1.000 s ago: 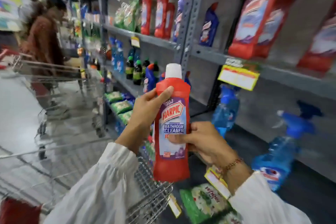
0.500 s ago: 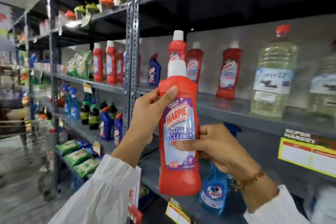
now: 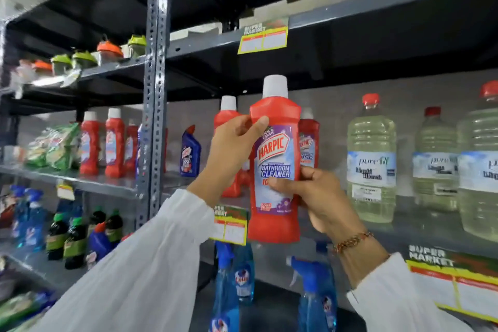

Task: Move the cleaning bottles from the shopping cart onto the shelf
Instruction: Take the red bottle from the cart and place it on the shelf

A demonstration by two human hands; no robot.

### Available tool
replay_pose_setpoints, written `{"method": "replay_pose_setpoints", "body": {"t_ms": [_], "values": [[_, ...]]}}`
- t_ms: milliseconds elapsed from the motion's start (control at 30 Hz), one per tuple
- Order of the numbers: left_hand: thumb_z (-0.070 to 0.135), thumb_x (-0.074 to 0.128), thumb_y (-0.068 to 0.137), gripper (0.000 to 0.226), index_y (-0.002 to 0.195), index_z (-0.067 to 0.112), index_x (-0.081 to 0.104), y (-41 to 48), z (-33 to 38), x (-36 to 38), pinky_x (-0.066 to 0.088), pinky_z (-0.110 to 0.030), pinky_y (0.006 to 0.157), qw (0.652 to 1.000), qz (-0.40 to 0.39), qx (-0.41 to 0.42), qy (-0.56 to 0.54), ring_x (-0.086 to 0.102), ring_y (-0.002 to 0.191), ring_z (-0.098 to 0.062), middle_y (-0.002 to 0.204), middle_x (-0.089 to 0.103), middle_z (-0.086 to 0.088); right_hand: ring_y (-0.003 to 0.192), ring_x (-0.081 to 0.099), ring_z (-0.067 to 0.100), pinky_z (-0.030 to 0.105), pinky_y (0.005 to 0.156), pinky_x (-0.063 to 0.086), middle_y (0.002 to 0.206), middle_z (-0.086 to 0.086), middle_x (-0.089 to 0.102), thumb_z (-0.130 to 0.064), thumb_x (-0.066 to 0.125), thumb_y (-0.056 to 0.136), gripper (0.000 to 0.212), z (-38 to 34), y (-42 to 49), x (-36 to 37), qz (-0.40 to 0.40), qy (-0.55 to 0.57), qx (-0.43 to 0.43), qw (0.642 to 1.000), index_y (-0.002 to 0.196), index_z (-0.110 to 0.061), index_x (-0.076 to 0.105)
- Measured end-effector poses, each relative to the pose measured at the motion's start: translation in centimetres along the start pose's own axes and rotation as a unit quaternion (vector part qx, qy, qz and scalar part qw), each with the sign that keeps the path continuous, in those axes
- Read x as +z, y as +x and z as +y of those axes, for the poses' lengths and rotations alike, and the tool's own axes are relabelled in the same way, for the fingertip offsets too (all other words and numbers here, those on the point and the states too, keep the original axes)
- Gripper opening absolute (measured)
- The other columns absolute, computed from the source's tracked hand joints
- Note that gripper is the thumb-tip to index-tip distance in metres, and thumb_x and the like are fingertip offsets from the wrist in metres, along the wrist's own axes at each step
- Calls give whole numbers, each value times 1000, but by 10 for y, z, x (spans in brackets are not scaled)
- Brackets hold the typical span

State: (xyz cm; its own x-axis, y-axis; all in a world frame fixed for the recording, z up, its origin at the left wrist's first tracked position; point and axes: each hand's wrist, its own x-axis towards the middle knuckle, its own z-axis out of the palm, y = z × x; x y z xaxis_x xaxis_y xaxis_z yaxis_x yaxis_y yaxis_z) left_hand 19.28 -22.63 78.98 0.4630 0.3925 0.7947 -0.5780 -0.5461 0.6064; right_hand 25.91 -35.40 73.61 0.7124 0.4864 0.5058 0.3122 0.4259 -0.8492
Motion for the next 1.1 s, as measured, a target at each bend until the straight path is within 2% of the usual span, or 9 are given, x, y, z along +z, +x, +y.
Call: {"method": "replay_pose_setpoints", "body": {"t_ms": [200,333,467,633,767,867,933,1033,1100], "values": [[37,60,87,21,95,19,69,60,-34,28,58,-35,81,997,-69,5,-42,71,83,-15,95,74,-4,81,69,31,39,74,57,95,21,72,5,82,53,43,7,56,-9,103,-19,-47,993,94,2,70],[31,57,91,27,109,12,66,74,-59,41,52,-11,63,993,-92,-2,-79,65,74,0,88,70,5,81,69,31,41,76,57,95,20,72,5,83,51,43,16,76,-18,138,-43,-35,989,91,-2,70],[35,59,88,35,114,13,63,84,-82,55,56,-27,75,984,-129,-39,-118,68,84,-12,100,71,-2,77,70,29,33,66,57,93,16,73,-4,86,45,57,28,85,-25,172,-52,-9,984,99,1,69],[32,57,90,14,102,26,54,89,-89,65,55,-12,64,983,-133,-15,-123,63,70,3,86,65,12,73,70,21,26,60,57,90,11,74,4,79,61,38,33,90,-37,166,-53,-15,985,97,-3,67],[29,56,90,18,107,22,56,84,-93,64,54,-12,66,978,-127,-16,-164,67,74,4,93,65,10,75,70,18,24,63,58,90,7,73,4,76,63,46,34,89,-38,158,-67,-15,985,107,-2,64],[30,54,92,32,118,14,59,81,-99,58,46,-13,79,991,-129,8,-46,62,96,-7,105,62,8,78,68,13,20,62,56,90,2,72,6,78,62,49,33,83,-34,167,-139,-24,976,105,-12,63],[28,56,90,30,115,13,64,75,-116,45,40,-16,88,987,-75,101,97,60,106,-12,113,66,4,82,67,13,24,69,55,97,2,71,-7,85,58,54,35,79,-25,204,-269,-44,940,104,-21,60],[26,66,80,41,119,16,58,64,-149,19,36,-40,105,934,75,225,266,53,122,-32,127,63,-8,105,61,26,39,91,50,120,7,60,-34,89,48,101,45,79,-2,268,-427,-33,863,131,-11,38],[33,70,73,73,135,17,34,60,-163,4,20,-54,110,922,107,165,334,34,135,-42,145,43,-17,119,51,31,40,100,42,135,13,46,-36,89,48,124,54,79,13,288,-463,-18,838,143,-6,16]]}}
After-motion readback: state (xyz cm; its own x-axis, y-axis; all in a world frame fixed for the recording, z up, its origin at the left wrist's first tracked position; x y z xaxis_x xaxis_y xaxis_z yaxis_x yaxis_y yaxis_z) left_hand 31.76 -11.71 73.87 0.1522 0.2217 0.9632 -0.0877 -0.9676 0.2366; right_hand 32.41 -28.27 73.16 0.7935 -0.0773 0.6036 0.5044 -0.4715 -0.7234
